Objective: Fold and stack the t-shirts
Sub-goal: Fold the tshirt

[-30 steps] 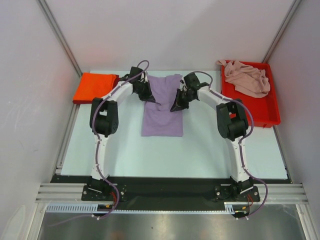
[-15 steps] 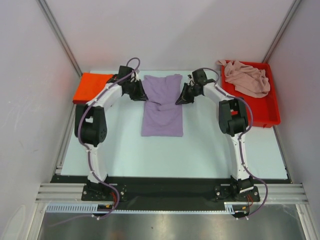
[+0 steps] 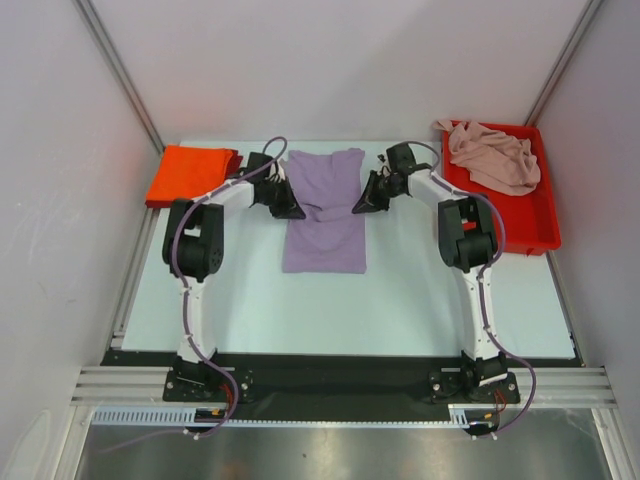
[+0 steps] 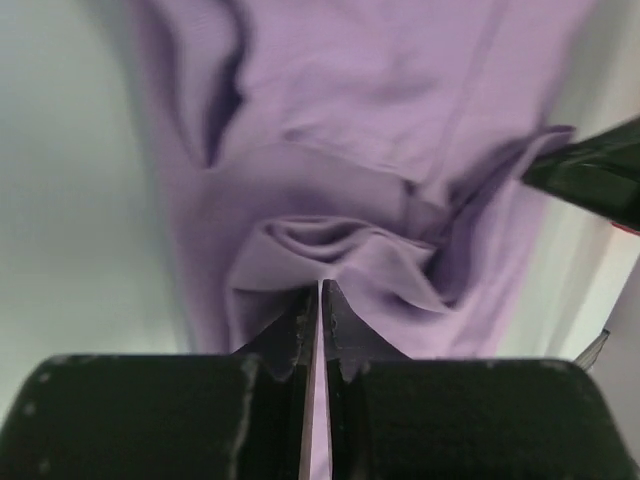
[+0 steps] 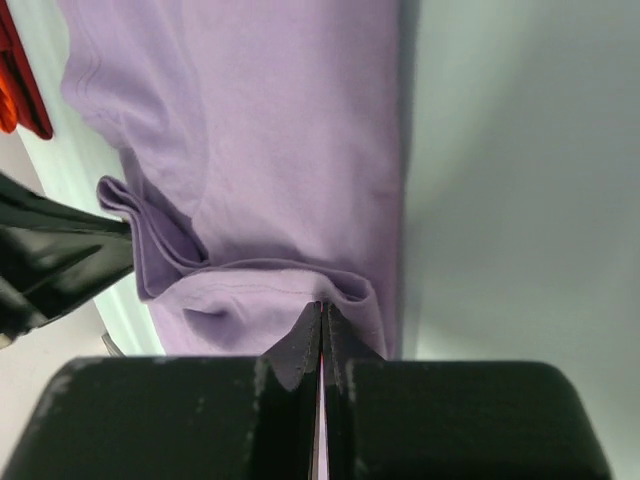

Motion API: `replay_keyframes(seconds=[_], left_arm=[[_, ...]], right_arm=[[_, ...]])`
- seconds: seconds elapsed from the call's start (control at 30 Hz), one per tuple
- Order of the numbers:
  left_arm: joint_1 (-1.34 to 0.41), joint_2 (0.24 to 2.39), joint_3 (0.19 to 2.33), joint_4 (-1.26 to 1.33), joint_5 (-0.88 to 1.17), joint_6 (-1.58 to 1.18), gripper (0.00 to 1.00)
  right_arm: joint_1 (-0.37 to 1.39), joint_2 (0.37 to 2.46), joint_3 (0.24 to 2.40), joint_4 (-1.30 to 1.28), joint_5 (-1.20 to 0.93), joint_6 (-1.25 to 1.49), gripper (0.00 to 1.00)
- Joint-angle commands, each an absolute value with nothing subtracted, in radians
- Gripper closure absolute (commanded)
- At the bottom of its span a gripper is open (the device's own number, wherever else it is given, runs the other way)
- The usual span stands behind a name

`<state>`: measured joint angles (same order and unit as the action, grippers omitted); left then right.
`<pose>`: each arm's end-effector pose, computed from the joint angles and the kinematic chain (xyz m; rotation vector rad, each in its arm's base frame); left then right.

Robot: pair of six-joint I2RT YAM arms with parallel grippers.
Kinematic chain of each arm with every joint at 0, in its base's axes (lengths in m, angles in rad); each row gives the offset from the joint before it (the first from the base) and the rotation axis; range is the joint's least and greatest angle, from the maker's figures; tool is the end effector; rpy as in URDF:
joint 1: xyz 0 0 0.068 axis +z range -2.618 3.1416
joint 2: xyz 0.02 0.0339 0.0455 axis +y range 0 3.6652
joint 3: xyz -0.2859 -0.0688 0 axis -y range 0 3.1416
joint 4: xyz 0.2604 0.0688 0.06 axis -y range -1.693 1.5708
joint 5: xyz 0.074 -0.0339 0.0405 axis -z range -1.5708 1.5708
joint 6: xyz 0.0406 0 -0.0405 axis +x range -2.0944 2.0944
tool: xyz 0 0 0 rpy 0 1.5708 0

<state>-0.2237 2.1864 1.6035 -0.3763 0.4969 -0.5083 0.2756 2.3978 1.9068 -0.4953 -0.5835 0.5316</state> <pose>0.4818 -0.1295 0.1639 -0.1626 2.6031 -0.9096 0.5211 0.1706 0.1472 0.1005 2.6503 1.0416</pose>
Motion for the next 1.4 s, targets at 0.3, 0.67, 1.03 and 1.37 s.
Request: replay_keyframes(seconds=[0.3,0.67,1.03,1.37], left_arm=[[-0.127,2.296,1.75,-0.391,0.351,-0.574,0.92],[-0.129,2.099,1.637,-0.423,0.33,-0.479,0.81],[-0.13,1.576,1.013,-0.348,0.447,-0.5,0.23],[-0.146,1.566,0.841,-0.295,0.511,-0.56,0.2]], right_arm=[[0.247,2.519,2.02,-0.523,-0.46,0.531,1.0],[0.225,2.49,2.238,-0.721,-0.424,0.425,0.8],[0.267,1.873,1.426,-0.597,-0.514,0.399,0.2],[0.319,1.726,1.002,-0.241,-0.589,0.63,0.19]])
